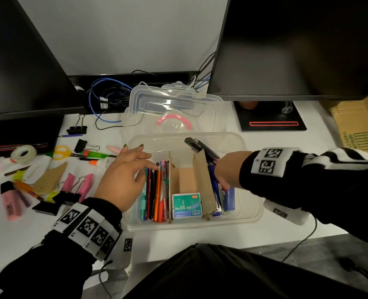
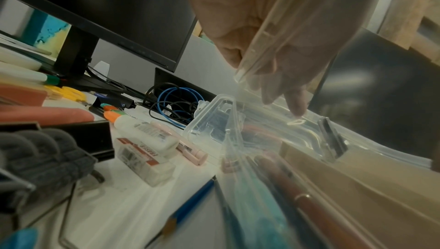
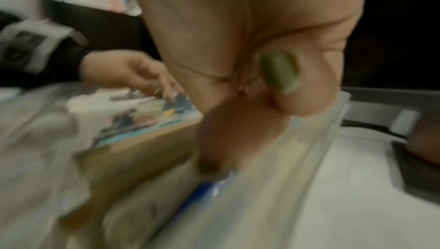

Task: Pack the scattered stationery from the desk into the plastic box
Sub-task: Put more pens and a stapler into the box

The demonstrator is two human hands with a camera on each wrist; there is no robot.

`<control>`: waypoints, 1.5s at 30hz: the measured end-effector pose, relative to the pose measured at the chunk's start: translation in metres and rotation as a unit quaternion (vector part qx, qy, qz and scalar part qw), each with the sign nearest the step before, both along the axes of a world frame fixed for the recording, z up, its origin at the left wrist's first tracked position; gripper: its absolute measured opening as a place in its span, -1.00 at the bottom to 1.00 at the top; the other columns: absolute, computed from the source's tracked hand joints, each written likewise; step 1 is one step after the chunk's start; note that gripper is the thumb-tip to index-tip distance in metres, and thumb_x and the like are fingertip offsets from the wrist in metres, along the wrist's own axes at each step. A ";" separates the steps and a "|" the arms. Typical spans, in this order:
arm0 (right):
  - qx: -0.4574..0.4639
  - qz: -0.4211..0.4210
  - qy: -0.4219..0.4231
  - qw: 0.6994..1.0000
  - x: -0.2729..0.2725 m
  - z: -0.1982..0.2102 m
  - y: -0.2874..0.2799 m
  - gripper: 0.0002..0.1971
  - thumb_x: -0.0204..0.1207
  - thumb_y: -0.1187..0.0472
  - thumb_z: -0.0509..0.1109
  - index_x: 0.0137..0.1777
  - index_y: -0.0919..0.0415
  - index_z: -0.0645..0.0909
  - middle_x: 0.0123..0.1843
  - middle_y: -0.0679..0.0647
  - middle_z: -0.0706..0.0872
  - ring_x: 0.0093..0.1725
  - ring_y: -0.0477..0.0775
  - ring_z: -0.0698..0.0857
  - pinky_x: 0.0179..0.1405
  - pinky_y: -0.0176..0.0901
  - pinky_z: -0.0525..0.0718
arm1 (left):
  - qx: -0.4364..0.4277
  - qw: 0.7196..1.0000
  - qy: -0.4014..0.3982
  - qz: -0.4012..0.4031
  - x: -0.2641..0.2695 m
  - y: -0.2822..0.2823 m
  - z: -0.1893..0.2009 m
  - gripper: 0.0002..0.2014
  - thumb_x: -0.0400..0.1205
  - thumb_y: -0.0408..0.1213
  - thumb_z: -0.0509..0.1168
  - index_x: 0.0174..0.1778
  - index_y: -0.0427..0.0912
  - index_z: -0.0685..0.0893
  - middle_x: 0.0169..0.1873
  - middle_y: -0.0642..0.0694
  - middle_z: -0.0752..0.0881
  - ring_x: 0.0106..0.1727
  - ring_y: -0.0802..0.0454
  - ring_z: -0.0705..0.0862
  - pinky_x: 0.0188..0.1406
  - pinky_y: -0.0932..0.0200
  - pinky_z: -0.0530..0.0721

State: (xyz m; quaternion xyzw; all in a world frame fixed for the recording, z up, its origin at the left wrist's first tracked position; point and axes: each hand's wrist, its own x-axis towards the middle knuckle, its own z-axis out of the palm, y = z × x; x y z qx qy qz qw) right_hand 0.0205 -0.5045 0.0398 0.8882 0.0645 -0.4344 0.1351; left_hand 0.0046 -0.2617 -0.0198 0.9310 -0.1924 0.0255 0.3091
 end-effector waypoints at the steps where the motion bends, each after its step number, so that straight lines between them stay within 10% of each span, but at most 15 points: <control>1: 0.011 -0.003 0.006 1.000 0.002 0.001 -0.006 -0.67 0.59 0.26 0.27 0.32 0.33 0.55 0.14 0.16 0.66 -0.15 0.10 0.64 -0.05 -0.19 0.58 | 0.000 1.000 -0.001 0.000 0.000 0.000 0.000 -0.65 0.56 -0.54 0.26 -0.02 0.01 0.78 0.20 0.05 0.64 0.39 0.29 0.34 0.50 0.54 -0.20; 5: 0.073 -0.027 -0.079 0.994 0.016 0.029 -0.025 -0.68 0.62 0.24 0.25 0.34 0.26 0.59 -0.02 -0.02 0.68 -0.27 -0.09 0.55 -0.35 -0.41 0.47 | -0.001 1.000 0.001 0.000 0.001 0.000 -0.001 -0.65 0.56 -0.55 0.26 -0.02 0.01 0.78 0.19 0.07 0.64 0.39 0.29 0.34 0.50 0.54 -0.21; 8: 0.031 0.007 -0.100 0.995 0.027 0.035 -0.025 -0.60 0.66 0.25 0.20 0.48 0.28 0.43 0.42 0.16 0.55 0.35 0.14 0.56 0.33 -0.13 0.53 | 0.002 1.000 0.002 0.001 0.000 0.000 0.000 -0.65 0.56 -0.54 0.26 -0.02 0.03 0.77 0.18 0.11 0.62 0.39 0.30 0.34 0.50 0.54 -0.21; 11: 0.029 0.018 -0.099 0.995 0.030 0.031 -0.025 -0.55 0.63 0.23 0.25 0.51 0.27 0.38 0.47 0.18 0.50 0.45 0.20 0.48 0.47 0.00 0.40 | 0.001 1.000 0.002 0.003 0.000 0.000 0.000 -0.65 0.56 -0.54 0.26 -0.03 0.04 0.77 0.16 0.17 0.60 0.38 0.33 0.33 0.49 0.55 -0.21; 20: 0.169 0.014 -0.243 0.955 0.041 0.018 -0.014 -0.62 0.56 0.23 0.33 0.33 -0.06 0.40 0.00 -0.02 0.57 -0.08 0.06 0.58 -0.19 -0.18 0.49 | -0.006 1.000 0.001 0.005 0.000 0.000 -0.001 -0.65 0.54 -0.56 0.27 -0.05 0.01 0.79 0.14 0.16 0.62 0.38 0.27 0.38 0.52 0.51 -0.17; 26: 0.226 0.066 -0.250 0.939 0.054 0.020 0.010 -0.57 0.58 0.14 0.32 0.42 -0.13 0.39 0.24 0.02 0.55 0.11 0.07 0.59 0.01 -0.16 0.56 | -0.015 1.000 0.003 0.008 0.000 -0.001 -0.001 -0.64 0.54 -0.56 0.27 -0.06 0.01 0.78 0.13 0.15 0.62 0.38 0.27 0.38 0.51 0.53 -0.17; 38: 0.139 0.209 -0.224 0.942 0.056 0.017 0.017 -0.60 0.53 0.24 0.37 0.34 0.00 0.44 0.28 0.05 0.41 -0.07 0.13 0.60 -0.30 -0.16 0.52 | -0.014 1.000 0.002 0.006 -0.001 0.000 -0.002 -0.65 0.54 -0.56 0.27 -0.06 0.00 0.79 0.12 0.14 0.64 0.37 0.29 0.38 0.50 0.54 -0.15; 45: 0.149 0.146 -0.258 0.943 0.057 0.020 0.014 -0.78 0.52 0.38 0.32 0.14 0.21 0.53 0.10 0.13 0.60 -0.06 0.12 0.62 -0.13 -0.14 0.61 | -0.012 1.000 -0.004 0.001 0.000 0.001 -0.004 -0.66 0.54 -0.55 0.28 -0.06 0.02 0.79 0.11 0.16 0.64 0.37 0.28 0.38 0.52 0.51 -0.14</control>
